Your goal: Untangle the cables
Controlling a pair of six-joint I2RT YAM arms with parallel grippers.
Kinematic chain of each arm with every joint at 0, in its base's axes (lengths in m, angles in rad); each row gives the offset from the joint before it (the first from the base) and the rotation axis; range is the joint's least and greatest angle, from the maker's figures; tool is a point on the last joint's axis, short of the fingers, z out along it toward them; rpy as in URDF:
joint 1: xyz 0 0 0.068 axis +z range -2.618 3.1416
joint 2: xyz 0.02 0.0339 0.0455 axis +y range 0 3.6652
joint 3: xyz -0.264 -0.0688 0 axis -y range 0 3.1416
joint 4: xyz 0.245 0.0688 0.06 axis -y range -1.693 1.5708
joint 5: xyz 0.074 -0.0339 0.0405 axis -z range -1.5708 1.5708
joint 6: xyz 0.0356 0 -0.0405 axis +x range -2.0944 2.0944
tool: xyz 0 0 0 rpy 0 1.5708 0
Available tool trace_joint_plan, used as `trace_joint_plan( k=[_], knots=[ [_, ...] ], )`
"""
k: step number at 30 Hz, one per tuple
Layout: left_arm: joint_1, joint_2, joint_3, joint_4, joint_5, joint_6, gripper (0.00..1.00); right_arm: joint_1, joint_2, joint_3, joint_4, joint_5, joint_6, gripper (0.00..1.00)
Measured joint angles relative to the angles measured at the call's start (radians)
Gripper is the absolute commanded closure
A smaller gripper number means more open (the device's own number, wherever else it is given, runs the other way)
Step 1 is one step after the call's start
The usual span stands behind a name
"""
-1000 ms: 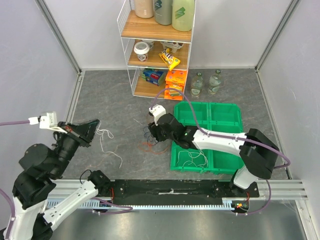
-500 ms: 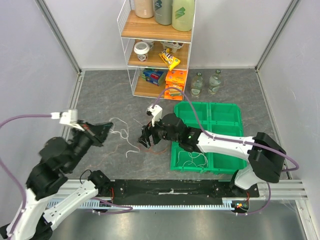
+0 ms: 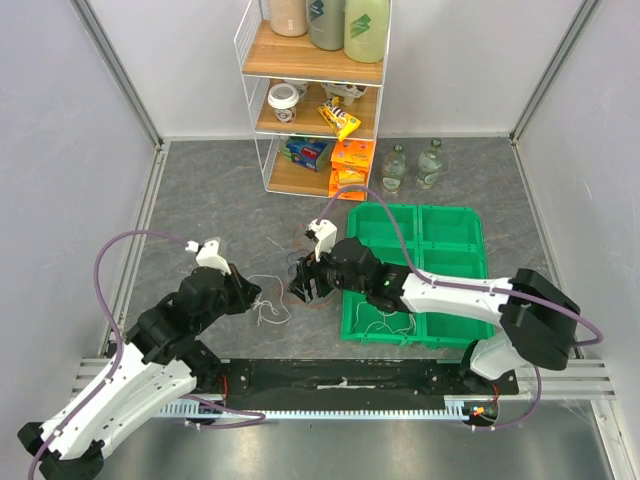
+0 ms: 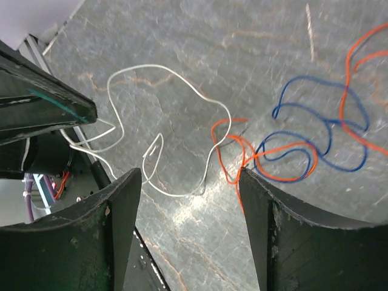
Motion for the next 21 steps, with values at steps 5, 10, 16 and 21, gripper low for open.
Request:
trace_joint_plan(
  k=[5,10,16,21],
  knots=[
    [0.000,-0.084,-0.081,-0.003,0.024,-0.144,0.98,0.023,0.085,-0.011,0.023,-0.022,0.059,0.30],
    [0.000,-0.153,-0.196,0.005,0.068,-0.285,0.98,0.071,0.144,-0.015,0.055,-0.026,0.141,0.28],
    [0.000,-0.123,-0.337,0.062,0.132,-0.375,0.93,0.080,0.140,-0.098,0.114,-0.037,0.245,0.28],
    [0.000,-0.097,-0.365,0.114,0.148,-0.410,0.76,0.084,0.102,-0.148,0.138,-0.032,0.312,0.27]
  ],
)
